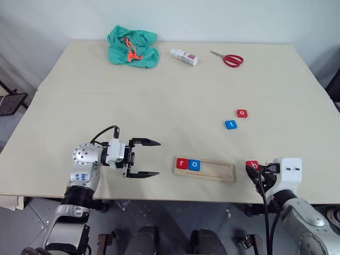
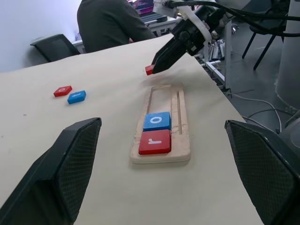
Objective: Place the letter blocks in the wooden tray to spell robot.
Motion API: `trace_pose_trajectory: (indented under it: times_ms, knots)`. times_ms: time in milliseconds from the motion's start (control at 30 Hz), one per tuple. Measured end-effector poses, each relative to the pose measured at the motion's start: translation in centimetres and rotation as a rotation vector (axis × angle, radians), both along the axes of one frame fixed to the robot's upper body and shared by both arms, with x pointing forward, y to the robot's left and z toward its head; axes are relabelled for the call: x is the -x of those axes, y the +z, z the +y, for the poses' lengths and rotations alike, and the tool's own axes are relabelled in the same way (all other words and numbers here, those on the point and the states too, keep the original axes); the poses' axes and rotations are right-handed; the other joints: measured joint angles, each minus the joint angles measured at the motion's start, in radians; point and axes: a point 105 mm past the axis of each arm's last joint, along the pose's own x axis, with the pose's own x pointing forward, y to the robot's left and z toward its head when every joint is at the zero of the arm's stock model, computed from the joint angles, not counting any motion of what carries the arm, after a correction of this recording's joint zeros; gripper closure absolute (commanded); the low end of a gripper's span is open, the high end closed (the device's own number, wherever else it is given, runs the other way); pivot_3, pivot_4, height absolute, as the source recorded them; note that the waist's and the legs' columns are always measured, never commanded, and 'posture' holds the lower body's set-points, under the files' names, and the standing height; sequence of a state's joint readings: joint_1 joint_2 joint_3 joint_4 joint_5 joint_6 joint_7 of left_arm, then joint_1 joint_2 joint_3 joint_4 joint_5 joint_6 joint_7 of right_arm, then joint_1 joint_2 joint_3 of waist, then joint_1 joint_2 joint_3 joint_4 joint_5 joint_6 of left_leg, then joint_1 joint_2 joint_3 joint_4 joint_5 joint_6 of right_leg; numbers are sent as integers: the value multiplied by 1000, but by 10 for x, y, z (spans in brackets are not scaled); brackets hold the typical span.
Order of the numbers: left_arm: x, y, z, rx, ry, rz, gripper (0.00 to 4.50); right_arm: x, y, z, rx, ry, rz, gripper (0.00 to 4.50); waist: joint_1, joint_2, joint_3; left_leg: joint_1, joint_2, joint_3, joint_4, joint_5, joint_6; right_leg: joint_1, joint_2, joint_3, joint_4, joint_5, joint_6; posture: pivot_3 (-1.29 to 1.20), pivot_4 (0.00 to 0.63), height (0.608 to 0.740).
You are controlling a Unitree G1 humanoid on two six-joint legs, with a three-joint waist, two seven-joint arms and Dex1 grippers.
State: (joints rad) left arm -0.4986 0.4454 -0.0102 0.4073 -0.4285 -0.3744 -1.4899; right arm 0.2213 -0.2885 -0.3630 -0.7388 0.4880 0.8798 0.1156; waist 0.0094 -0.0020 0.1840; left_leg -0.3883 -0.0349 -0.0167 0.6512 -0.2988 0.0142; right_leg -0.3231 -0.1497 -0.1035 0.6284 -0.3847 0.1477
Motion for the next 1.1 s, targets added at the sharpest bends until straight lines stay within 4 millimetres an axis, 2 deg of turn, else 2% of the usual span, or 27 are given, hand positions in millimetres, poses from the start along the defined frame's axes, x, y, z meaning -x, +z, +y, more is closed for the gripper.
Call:
trace_pose_trajectory:
  times_ms: [233,267,467,600,767,933,1100]
  knots:
    - [0,0,0,-1,-1,-3,0,4,-4,1,-29,-8,-1,204,-5,0,0,0,0,0,0,0,0,0,0,0,0,0,0,0,150,740]
    - [0,0,0,-1,-1,-3,0,4,-3,1,-30,-5,-10,47,-5,0,0,0,0,0,0,0,0,0,0,0,0,0,0,0,150,740]
    - [0,0,0,0,1,-3,0,8,5,-10,0,83,-49,47,-6,0,0,0,0,0,0,0,0,1,0,0,0,0,0,0,150,740]
    - [0,0,0,1,2,-3,0,10,13,-12,75,273,-50,47,-6,0,0,0,0,0,0,0,0,1,0,0,-1,0,0,0,150,740]
    - [0,0,0,-1,-4,3,0,15,14,-18,205,594,24,47,-5,0,0,0,0,1,1,0,1,2,0,-1,-1,0,0,0,150,740]
    - [2,-1,1,-4,-5,7,0,-5,27,-27,315,809,52,47,-10,-1,0,0,1,1,1,0,1,2,0,-1,-2,0,0,0,150,740]
    - [7,-5,6,-12,8,17,0,-29,32,-29,363,894,51,47,-8,-1,0,-1,1,0,1,0,1,2,0,-3,-2,0,0,0,150,740]
